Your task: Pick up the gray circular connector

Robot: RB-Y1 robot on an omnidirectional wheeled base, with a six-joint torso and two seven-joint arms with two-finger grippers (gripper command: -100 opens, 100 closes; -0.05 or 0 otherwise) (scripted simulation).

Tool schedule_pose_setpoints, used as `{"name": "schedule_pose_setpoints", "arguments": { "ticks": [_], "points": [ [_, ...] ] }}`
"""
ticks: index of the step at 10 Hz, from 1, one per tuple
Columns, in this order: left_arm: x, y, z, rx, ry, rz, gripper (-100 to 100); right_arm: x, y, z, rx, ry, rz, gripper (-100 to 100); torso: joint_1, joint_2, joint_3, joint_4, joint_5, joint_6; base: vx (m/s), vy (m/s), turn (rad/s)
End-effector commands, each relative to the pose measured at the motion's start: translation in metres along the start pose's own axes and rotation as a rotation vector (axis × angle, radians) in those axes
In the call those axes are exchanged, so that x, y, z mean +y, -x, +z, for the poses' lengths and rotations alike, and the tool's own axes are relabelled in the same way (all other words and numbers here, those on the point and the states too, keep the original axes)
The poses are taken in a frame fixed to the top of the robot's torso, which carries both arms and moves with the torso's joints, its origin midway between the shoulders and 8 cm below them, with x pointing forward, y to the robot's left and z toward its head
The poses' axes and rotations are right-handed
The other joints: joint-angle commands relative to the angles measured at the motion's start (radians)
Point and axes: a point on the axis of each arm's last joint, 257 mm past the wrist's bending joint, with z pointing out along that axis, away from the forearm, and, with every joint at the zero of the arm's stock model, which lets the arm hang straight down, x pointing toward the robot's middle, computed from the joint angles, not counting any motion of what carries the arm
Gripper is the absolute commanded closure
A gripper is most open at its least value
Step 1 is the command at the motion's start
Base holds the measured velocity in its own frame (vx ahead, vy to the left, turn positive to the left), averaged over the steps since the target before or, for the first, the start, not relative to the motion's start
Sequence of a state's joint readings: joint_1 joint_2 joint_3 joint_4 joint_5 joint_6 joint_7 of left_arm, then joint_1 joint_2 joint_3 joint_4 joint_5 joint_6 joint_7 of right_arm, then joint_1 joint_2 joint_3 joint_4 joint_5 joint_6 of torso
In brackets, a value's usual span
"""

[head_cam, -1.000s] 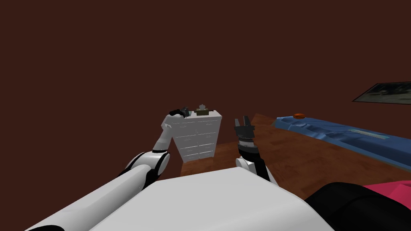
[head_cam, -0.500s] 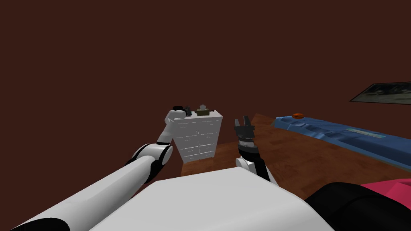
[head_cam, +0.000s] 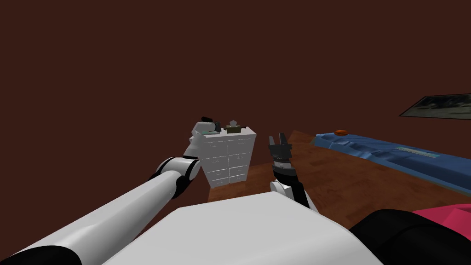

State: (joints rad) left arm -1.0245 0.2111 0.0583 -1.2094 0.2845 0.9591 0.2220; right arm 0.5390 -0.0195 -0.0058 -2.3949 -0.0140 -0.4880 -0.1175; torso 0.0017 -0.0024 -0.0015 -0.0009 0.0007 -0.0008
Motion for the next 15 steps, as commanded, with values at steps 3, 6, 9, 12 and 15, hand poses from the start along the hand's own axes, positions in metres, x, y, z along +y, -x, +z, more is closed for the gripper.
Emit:
{"name": "schedule_pose_setpoints", "arguments": {
  "ticks": [3, 6, 9, 12, 15],
  "points": [
    [0.002, -0.017, 0.005, 0.001, 0.096, -0.005, -100, 0.0, 0.0, 0.0, 0.0, 0.0, 0.0, 0, -0.001, 0.0, 0.0, 0.0, 0.0, 0.0, 0.026, 0.025, -0.008],
    [0.008, -0.039, 0.005, 0.013, 0.195, -0.014, -100, 0.0, 0.0, 0.0, 0.0, 0.0, 0.0, 0, 0.0, -0.001, -0.001, 0.0, 0.0, 0.0, 0.054, 0.035, -0.011],
    [0.015, -0.053, 0.001, 0.01, 0.279, -0.009, -100, 0.0, 0.0, 0.0, 0.0, 0.0, 0.0, 0, -0.001, 0.0, 0.0, 0.0, 0.0, 0.0, 0.035, 0.031, -0.004],
    [0.018, -0.065, -0.004, 0.009, 0.345, -0.003, -100, 0.0, 0.0, 0.0, 0.0, 0.0, 0.0, 0, -0.001, 0.0, 0.0, 0.0, 0.0, 0.0, 0.042, 0.022, -0.006],
    [0.024, -0.076, -0.01, 0.005, 0.411, 0.003, -100, 0.0, 0.0, 0.0, 0.0, 0.0, 0.0, 0, 0.0, -0.002, -0.001, 0.0, 0.0, 0.0, 0.062, 0.035, -0.007]
  ]
}}
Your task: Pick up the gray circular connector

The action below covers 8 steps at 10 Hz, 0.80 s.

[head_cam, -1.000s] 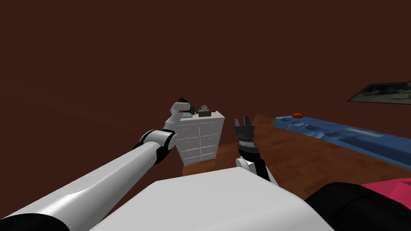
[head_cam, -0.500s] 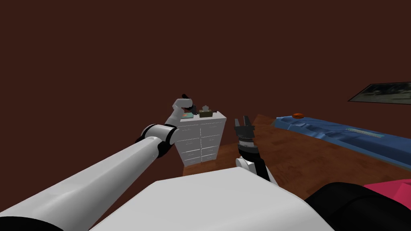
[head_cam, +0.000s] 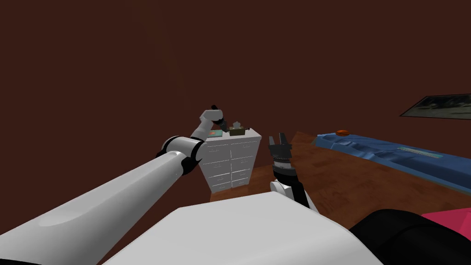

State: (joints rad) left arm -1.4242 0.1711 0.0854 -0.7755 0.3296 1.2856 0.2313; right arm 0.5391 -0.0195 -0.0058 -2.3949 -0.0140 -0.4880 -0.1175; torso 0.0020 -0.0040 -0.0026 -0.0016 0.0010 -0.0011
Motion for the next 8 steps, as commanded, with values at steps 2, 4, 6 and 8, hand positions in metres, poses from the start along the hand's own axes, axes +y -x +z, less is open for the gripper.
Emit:
{"name": "schedule_pose_setpoints", "arguments": {
  "ticks": [2, 4, 6, 8],
  "points": [
    [0.01, -0.009, -0.004, -0.006, 0.07, 0.005, -100, 0.0, 0.0, 0.0, 0.0, 0.0, 0.0, 0, 0.0, -0.001, 0.0, 0.0, 0.0, 0.0, 0.068, 0.028, -0.007],
    [0.016, -0.018, -0.009, -0.008, 0.115, 0.013, -100, 0.0, 0.0, 0.0, 0.0, 0.0, 0.0, 0, -0.001, 0.002, 0.001, 0.0, 0.0, 0.0, 0.035, 0.019, -0.001],
    [0.021, -0.015, -0.006, -0.014, 0.131, 0.008, -100, 0.0, 0.0, 0.0, 0.0, 0.0, 0.0, 0, -0.001, 0.001, 0.0, 0.0, 0.0, 0.0, 0.042, 0.019, -0.005],
    [0.022, -0.024, -0.014, -0.013, 0.162, 0.019, -100, 0.0, 0.0, 0.0, 0.0, 0.0, 0.0, 0, -0.002, 0.003, 0.002, 0.001, 0.0, 0.0, 0.016, 0.003, -0.003]
  ]
}}
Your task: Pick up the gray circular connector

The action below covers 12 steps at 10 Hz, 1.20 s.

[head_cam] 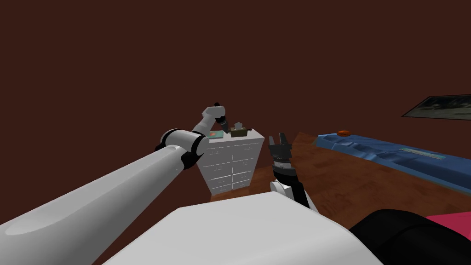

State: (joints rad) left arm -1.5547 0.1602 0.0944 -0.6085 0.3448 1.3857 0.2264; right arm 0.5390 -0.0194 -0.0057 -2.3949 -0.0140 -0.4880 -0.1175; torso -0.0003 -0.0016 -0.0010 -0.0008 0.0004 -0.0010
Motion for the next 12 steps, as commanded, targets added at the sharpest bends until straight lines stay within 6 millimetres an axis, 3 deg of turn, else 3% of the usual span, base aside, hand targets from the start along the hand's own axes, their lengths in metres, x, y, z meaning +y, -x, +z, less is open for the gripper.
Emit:
{"name": "schedule_pose_setpoints", "arguments": {
  "ticks": [1, 7, 10, 11, 12],
  "points": [
    [0.01, 0.001, 0.003, -0.008, 0.041, -0.003, -100, 0.0, 0.0, 0.0, 0.0, 0.0, 0.0, 0, 0.0, 0.0, 0.0, 0.0, 0.0, 0.0, 0.058, 0.019, -0.007],
    [0.029, -0.014, -0.011, -0.019, 0.149, 0.014, -100, 0.0, 0.0, 0.0, 0.0, 0.0, 0.0, 0, 0.0, -0.001, -0.001, -0.001, 0.0, 0.0, 0.055, 0.02, -0.005],
    [0.05, -0.017, -0.015, -0.032, 0.237, 0.017, -100, 0.0, 0.0, 0.0, 0.0, 0.0, 0.0, 0, 0.001, -0.004, -0.002, -0.001, 0.0, 0.0, 0.087, 0.017, -0.015],
    [0.042, -0.021, -0.019, -0.026, 0.214, 0.025, -100, 0.0, 0.0, 0.0, 0.0, 0.0, 0.0, 0, 0.001, -0.004, -0.003, -0.002, 0.0, 0.0, 0.059, -0.003, 0.0],
    [0.05, -0.017, -0.015, -0.032, 0.237, 0.017, -100, 0.0, 0.0, 0.0, 0.0, 0.0, 0.0, 0, 0.0, -0.003, -0.002, -0.001, 0.0, 0.0, 0.02, -0.001, 0.002]
  ]
}}
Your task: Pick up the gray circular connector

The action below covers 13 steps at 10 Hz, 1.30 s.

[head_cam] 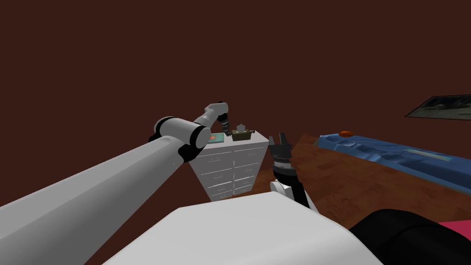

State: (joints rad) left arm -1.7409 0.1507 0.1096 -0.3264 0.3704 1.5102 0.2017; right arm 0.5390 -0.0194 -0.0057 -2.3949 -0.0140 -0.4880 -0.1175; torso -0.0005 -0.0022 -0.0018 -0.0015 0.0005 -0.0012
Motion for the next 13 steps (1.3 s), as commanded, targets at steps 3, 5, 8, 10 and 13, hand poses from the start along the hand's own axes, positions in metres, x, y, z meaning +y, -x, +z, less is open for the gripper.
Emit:
{"name": "schedule_pose_setpoints", "arguments": {
  "ticks": [3, 5, 8, 10, 13],
  "points": [
    [0.002, 0.005, 0.015, -0.002, -0.001, -0.003, -100, 0.0, 0.0, 0.0, 0.0, 0.0, 0.0, 0, 0.0, 0.002, 0.001, 0.001, 0.0, 0.0, 0.006, -0.004, -0.009],
    [0.002, 0.005, 0.015, -0.001, -0.004, -0.001, -100, 0.0, 0.0, 0.0, 0.0, 0.0, 0.0, 0, -0.001, 0.001, 0.001, 0.0, 0.0, 0.0, 0.01, -0.013, -0.009],
    [0.003, 0.005, 0.015, -0.002, 0.0, -0.003, 100, 0.0, 0.0, 0.0, 0.0, 0.0, 0.0, 0, 0.0, 0.002, 0.002, 0.001, 0.0, 0.0, 0.0, 0.0, 0.0],
    [0.003, 0.005, 0.015, -0.002, -0.001, -0.003, 100, 0.0, 0.0, 0.0, 0.0, 0.0, 0.0, 0, 0.0, 0.002, 0.002, 0.001, 0.0, 0.0, 0.0, 0.0, 0.0],
    [0.0, 0.0, 0.0, 0.0, 0.0, 0.0, 100, 0.0, 0.0, 0.0, 0.0, 0.0, 0.0, 0, 0.001, 0.003, 0.002, 0.001, 0.0, 0.0, -0.007, 0.008, 0.014]
  ]
}}
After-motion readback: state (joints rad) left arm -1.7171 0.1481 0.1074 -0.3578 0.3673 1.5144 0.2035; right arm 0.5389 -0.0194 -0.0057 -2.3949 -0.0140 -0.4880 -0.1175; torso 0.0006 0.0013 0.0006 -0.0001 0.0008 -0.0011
